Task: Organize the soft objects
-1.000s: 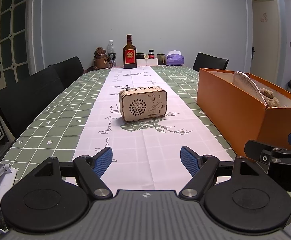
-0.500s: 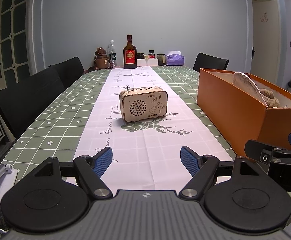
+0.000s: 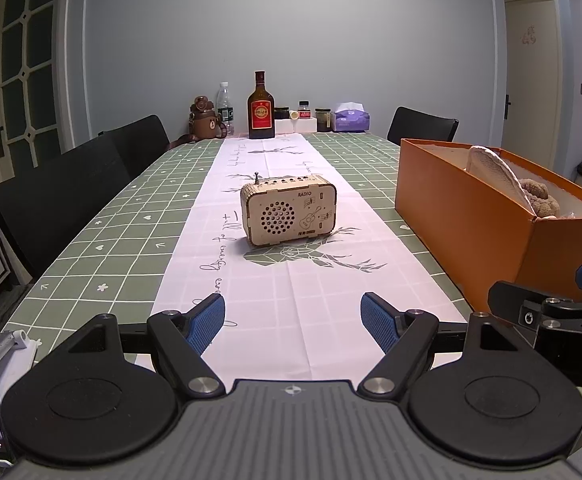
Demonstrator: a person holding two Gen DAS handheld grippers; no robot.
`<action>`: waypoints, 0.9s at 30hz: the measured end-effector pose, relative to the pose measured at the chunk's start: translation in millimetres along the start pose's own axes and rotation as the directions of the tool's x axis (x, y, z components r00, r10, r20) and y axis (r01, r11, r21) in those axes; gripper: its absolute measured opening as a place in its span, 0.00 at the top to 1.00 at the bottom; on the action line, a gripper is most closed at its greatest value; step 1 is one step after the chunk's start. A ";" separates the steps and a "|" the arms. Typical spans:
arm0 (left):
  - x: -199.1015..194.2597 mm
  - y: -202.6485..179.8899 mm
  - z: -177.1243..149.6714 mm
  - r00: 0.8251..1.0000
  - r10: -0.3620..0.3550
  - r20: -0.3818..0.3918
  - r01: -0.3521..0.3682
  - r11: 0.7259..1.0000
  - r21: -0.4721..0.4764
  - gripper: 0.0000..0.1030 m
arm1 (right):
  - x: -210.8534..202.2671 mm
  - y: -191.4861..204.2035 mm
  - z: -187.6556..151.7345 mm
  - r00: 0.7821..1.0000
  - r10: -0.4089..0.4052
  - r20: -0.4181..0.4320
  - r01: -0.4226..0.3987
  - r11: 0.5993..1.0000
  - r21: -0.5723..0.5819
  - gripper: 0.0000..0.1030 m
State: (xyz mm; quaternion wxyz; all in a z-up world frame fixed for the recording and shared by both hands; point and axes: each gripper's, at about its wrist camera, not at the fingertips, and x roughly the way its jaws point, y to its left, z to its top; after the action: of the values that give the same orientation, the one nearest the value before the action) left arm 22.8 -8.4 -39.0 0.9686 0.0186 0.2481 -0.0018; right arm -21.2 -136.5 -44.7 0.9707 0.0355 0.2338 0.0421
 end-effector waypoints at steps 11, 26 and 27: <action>-1.2 0.2 0.7 1.000 0.003 0.001 -0.003 1.000 0.000 0.12 | 0.2 0.4 0.7 1.000 0.002 0.001 -0.002 1.000 -0.005 0.03; -1.5 -0.9 1.3 1.000 0.007 -0.004 -0.007 1.000 -0.005 0.12 | 0.0 0.6 1.3 1.000 0.003 0.000 -0.003 1.000 -0.008 0.03; -1.4 -1.0 1.2 1.000 0.007 -0.004 -0.007 1.000 -0.005 0.12 | 0.0 0.6 1.3 1.000 0.003 -0.001 -0.003 1.000 -0.009 0.03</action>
State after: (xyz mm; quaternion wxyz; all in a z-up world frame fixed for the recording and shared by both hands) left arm 22.1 -9.4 -37.3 0.9681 0.0170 0.2500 0.0022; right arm -20.6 -135.9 -43.4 0.9707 0.0315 0.2342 0.0446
